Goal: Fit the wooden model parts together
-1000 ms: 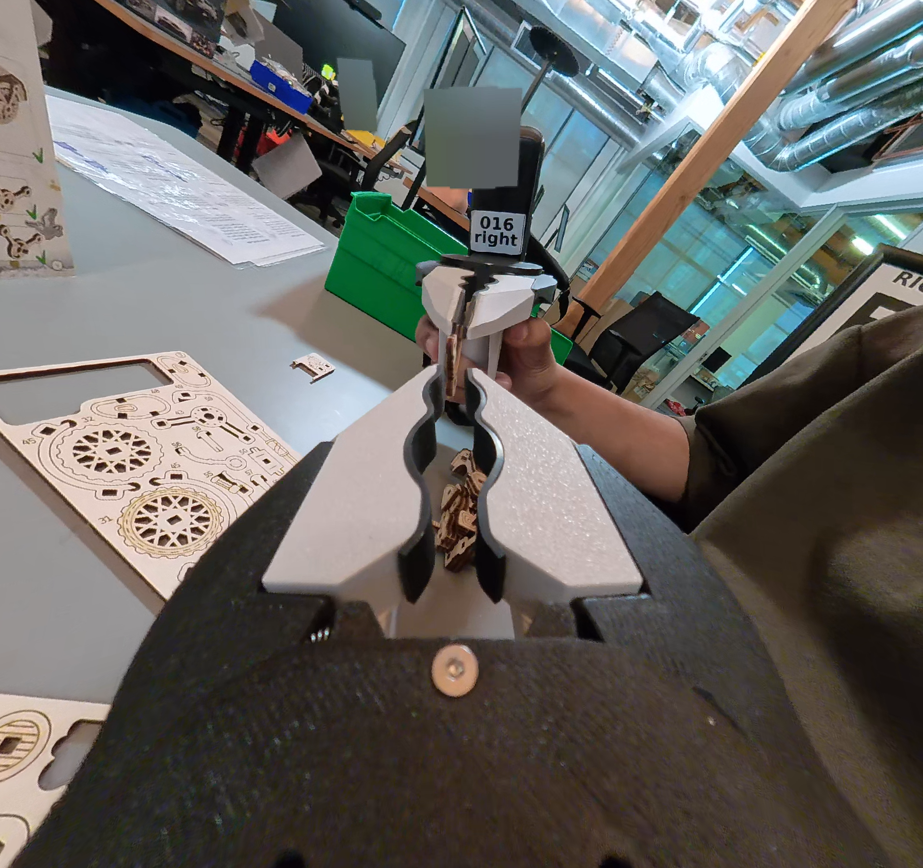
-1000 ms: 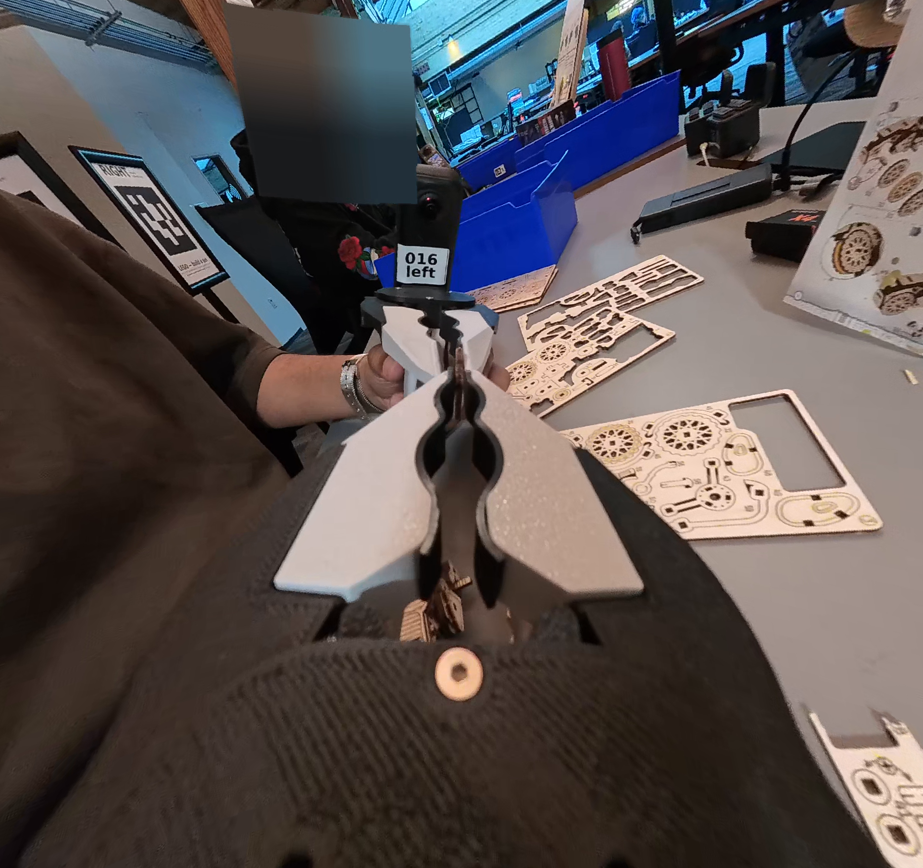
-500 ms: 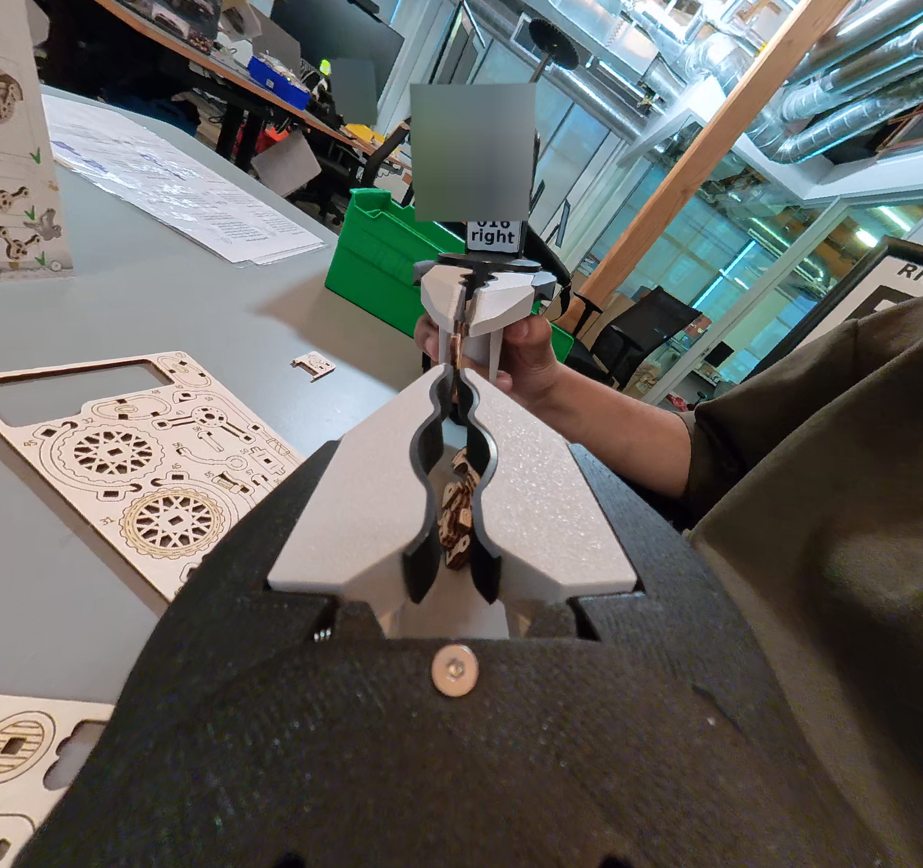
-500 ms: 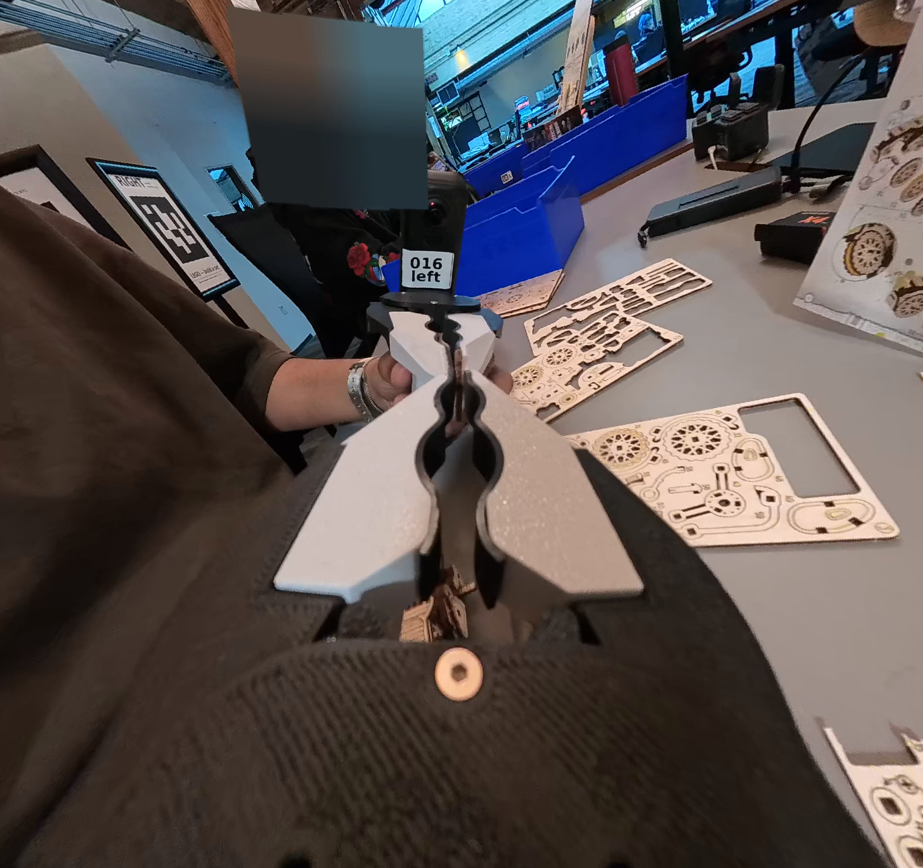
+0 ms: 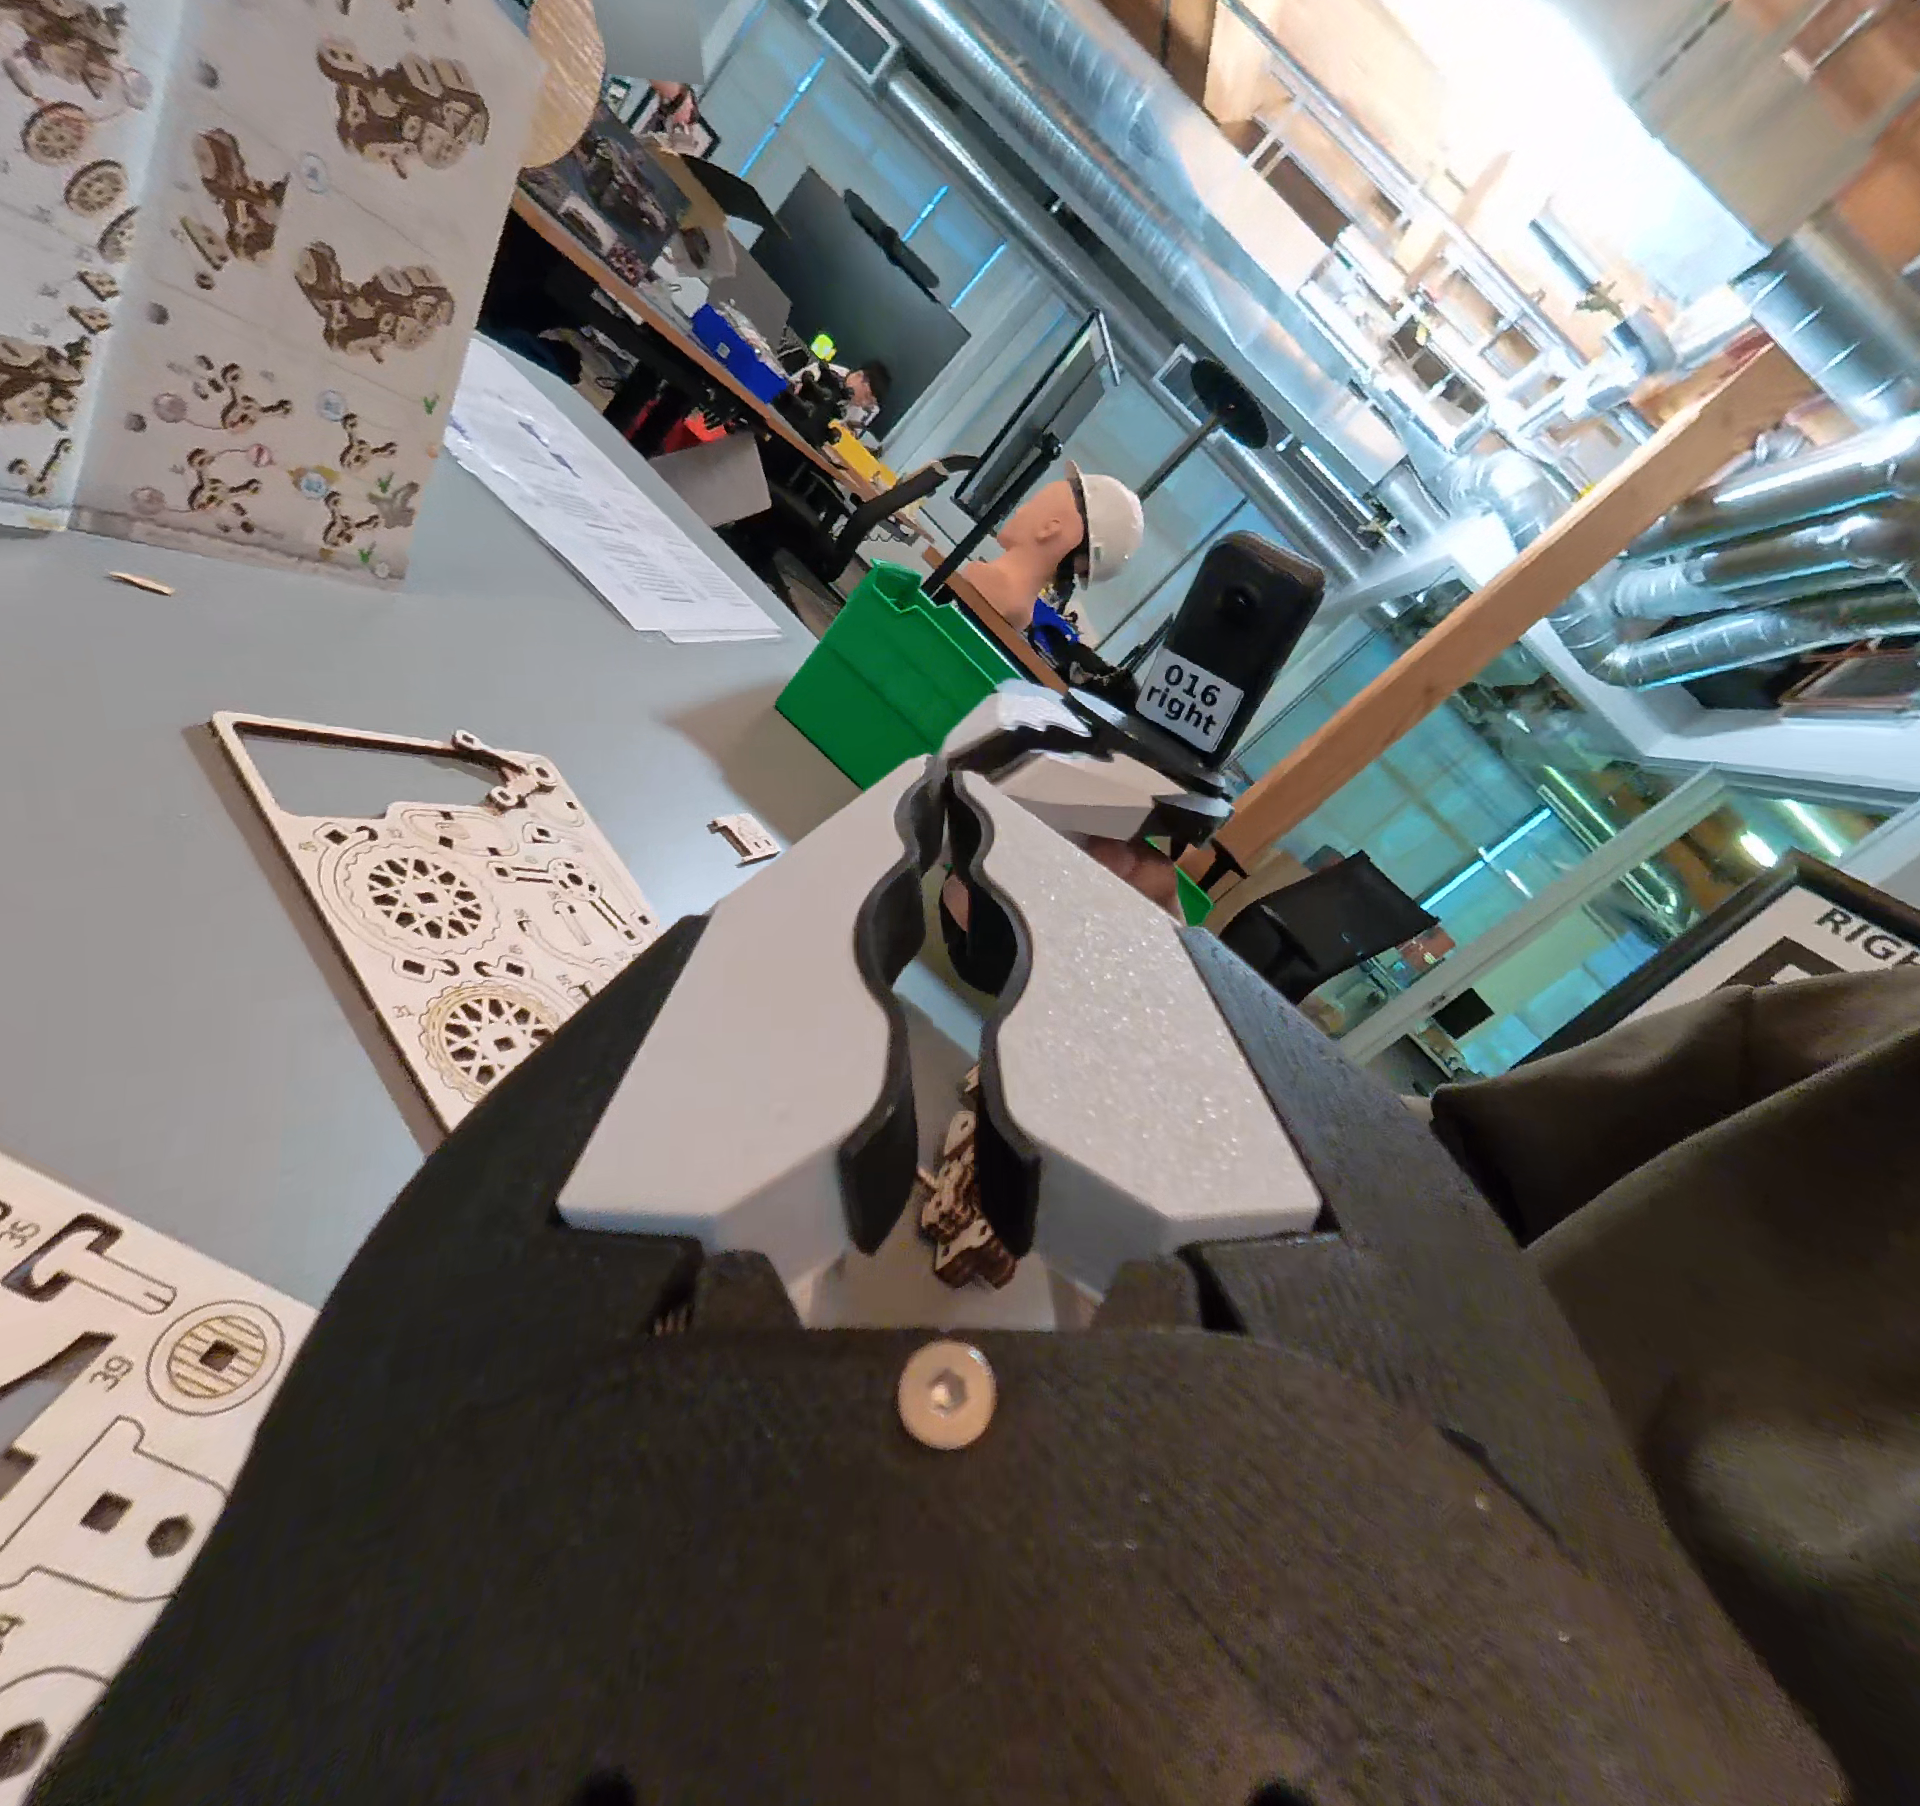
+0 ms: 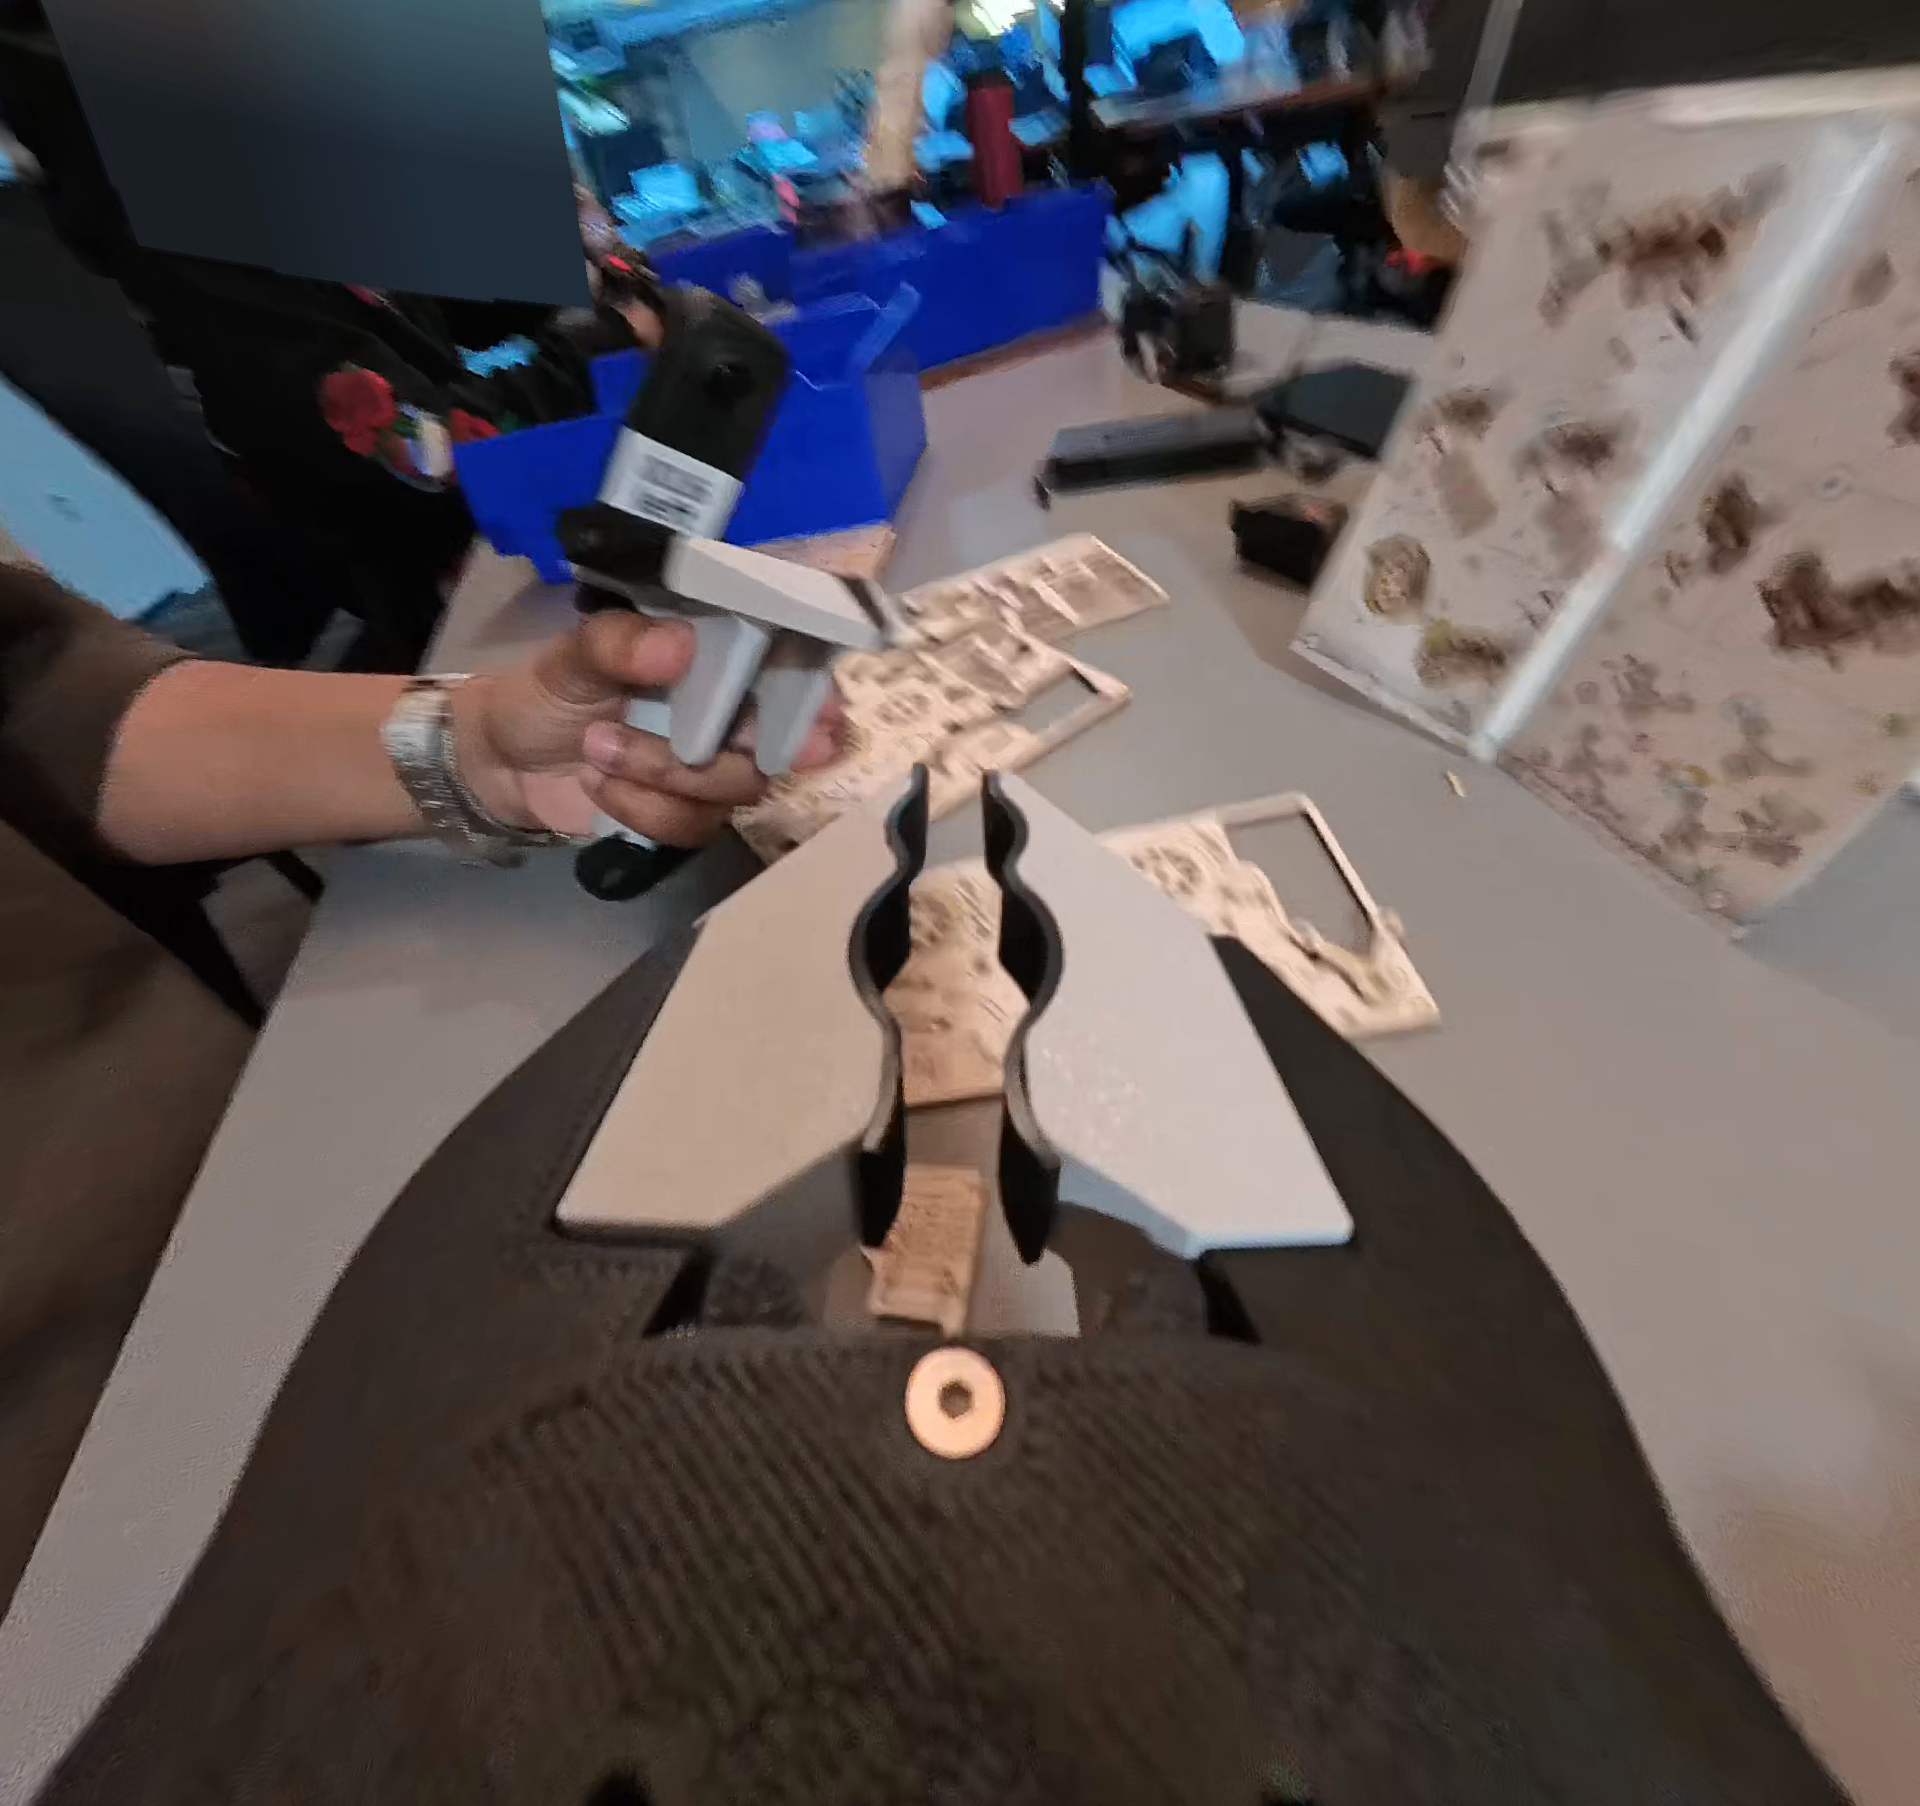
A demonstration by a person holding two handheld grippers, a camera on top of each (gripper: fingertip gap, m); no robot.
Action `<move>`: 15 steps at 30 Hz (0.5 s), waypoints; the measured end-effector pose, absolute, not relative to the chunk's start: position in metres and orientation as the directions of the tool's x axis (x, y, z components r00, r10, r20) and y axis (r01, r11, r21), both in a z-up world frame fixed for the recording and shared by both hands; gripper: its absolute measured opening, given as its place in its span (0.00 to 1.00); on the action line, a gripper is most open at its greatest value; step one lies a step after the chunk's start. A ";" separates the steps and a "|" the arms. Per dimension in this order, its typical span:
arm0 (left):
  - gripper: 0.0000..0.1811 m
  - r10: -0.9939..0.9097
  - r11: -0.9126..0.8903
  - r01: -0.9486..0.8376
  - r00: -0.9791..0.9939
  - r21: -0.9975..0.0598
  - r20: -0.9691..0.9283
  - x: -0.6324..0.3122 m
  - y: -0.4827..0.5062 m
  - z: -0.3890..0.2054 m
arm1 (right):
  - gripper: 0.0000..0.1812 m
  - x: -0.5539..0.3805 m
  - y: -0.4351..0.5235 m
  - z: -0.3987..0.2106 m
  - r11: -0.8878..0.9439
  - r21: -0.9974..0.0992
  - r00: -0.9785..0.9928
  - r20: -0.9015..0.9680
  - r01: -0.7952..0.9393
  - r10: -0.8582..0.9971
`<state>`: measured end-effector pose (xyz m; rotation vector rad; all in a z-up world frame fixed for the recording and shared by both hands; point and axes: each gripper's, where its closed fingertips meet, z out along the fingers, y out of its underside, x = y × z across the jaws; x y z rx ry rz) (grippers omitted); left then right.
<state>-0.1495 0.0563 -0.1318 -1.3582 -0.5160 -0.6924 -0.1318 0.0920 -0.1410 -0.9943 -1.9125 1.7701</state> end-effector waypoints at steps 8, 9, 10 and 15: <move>0.00 -0.109 0.029 0.678 0.733 -0.735 0.672 -0.142 0.064 -0.140 | 0.12 -0.165 0.154 -0.200 -0.005 -0.868 -0.430 -0.251 0.496 0.867; 0.00 -0.104 0.025 0.677 0.733 -0.735 0.672 -0.142 0.065 -0.142 | 0.12 -0.174 0.159 -0.203 0.025 -0.871 -0.424 -0.213 0.490 0.880; 0.00 -0.103 0.020 0.679 0.731 -0.734 0.674 -0.141 0.066 -0.143 | 0.12 -0.181 0.159 -0.206 0.053 -0.868 -0.429 -0.190 0.493 0.883; 0.00 -0.117 0.016 0.699 0.712 -0.715 0.693 -0.138 0.067 -0.142 | 0.10 -0.201 0.146 -0.226 0.323 -0.820 -0.589 -0.021 0.472 0.808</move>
